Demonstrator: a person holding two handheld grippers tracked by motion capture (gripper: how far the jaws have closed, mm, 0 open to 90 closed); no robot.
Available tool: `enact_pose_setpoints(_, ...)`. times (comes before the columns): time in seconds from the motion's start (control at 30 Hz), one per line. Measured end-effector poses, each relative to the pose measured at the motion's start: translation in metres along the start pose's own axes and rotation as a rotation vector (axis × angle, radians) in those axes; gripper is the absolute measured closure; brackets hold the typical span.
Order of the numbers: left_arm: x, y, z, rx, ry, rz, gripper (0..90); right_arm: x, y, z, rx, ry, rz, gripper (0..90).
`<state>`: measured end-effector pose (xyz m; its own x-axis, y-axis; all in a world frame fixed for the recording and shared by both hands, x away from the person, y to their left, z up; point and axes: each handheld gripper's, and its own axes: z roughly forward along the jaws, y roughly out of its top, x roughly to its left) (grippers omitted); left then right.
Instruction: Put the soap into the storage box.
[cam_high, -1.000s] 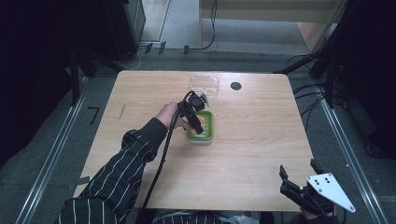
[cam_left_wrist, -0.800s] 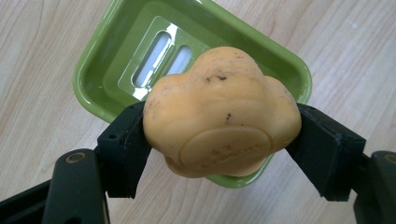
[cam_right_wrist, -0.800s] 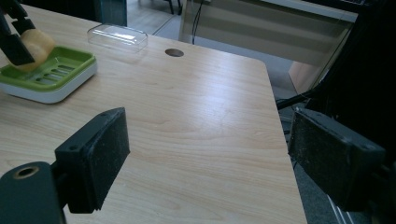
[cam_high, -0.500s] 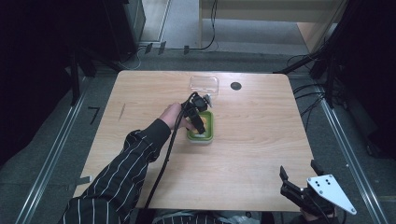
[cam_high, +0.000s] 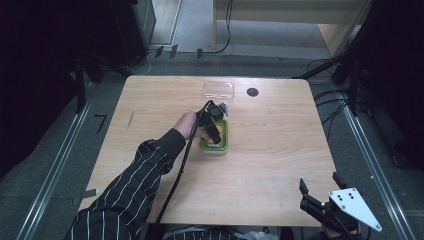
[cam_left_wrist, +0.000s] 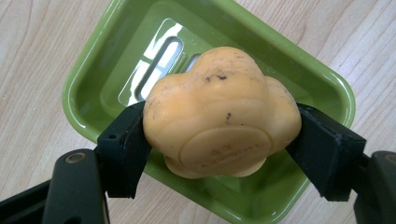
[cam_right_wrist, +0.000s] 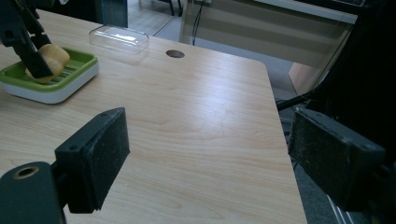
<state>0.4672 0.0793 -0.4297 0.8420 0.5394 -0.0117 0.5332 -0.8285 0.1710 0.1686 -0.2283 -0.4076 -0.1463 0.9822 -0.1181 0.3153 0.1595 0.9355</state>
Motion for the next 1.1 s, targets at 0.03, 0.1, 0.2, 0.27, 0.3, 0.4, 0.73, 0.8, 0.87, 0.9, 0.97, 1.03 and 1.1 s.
enact_pose_setpoints(0.03,0.000,0.000,0.000,-0.002,0.003,-0.002,25.8,0.000,0.000,0.000,0.001,0.000,0.000,13.1)
enact_pose_setpoints(0.1,0.000,0.000,0.001,-0.011,0.002,-0.005,25.8,0.000,0.000,0.000,-0.001,0.000,0.001,13.2)
enact_pose_setpoints(0.2,0.001,0.000,0.002,-0.023,-0.001,-0.016,25.8,0.001,0.000,0.001,0.001,0.000,0.000,13.2)
enact_pose_setpoints(0.27,0.002,0.000,0.003,-0.025,-0.006,-0.032,25.7,0.000,0.000,0.001,0.002,0.000,0.001,13.2)
enact_pose_setpoints(0.3,0.002,0.000,0.004,-0.023,-0.008,-0.039,25.8,0.000,0.000,0.001,0.002,0.000,0.002,13.2)
enact_pose_setpoints(0.4,0.002,0.000,0.006,-0.023,-0.009,-0.056,25.8,0.000,0.000,0.001,0.002,0.000,0.002,13.2)
enact_pose_setpoints(0.73,0.001,0.001,0.010,-0.028,0.003,-0.073,25.6,0.000,0.000,0.001,0.000,0.000,0.000,13.1)
enact_pose_setpoints(0.8,0.001,0.001,0.011,-0.028,0.004,-0.076,25.4,0.000,0.001,0.001,-0.001,0.001,-0.001,13.2)
enact_pose_setpoints(0.87,0.001,0.001,0.013,-0.031,0.002,-0.085,25.1,0.000,0.001,0.001,0.000,0.003,-0.001,13.1)
enact_pose_setpoints(0.9,0.001,0.001,0.013,-0.030,0.005,-0.084,24.6,0.000,0.001,0.001,0.000,0.004,-0.001,13.2)
enact_pose_setpoints(0.97,0.001,0.000,0.010,-0.036,0.007,-0.078,20.7,0.001,0.001,0.001,0.000,0.005,-0.001,13.1)
enact_pose_setpoints(1.03,0.000,0.000,0.007,-0.042,0.011,-0.077,17.8,0.000,0.001,0.001,0.000,0.005,-0.002,13.2)
enact_pose_setpoints(1.1,0.001,0.000,0.003,-0.047,0.014,-0.076,16.1,0.000,0.001,0.001,-0.001,0.005,-0.003,13.2)
